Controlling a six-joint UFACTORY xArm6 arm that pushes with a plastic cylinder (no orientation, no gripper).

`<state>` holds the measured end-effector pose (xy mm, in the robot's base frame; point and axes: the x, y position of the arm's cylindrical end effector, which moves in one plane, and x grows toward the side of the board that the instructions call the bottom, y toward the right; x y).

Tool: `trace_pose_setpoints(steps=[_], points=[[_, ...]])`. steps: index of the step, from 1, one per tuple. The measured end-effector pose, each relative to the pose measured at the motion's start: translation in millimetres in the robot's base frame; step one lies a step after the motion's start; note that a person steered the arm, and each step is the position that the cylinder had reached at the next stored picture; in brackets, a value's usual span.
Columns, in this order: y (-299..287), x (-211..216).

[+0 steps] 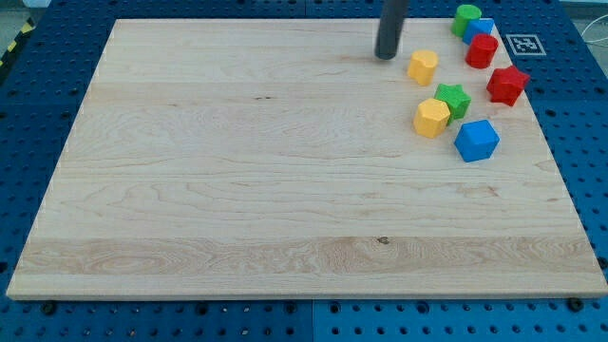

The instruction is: Push yellow heart below to the red circle

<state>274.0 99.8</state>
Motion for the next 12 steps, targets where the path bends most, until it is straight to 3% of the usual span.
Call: trace_pose_setpoints(steps=[2,5,8,12], points=[[-3,36],[51,19],[32,40],[77,42]])
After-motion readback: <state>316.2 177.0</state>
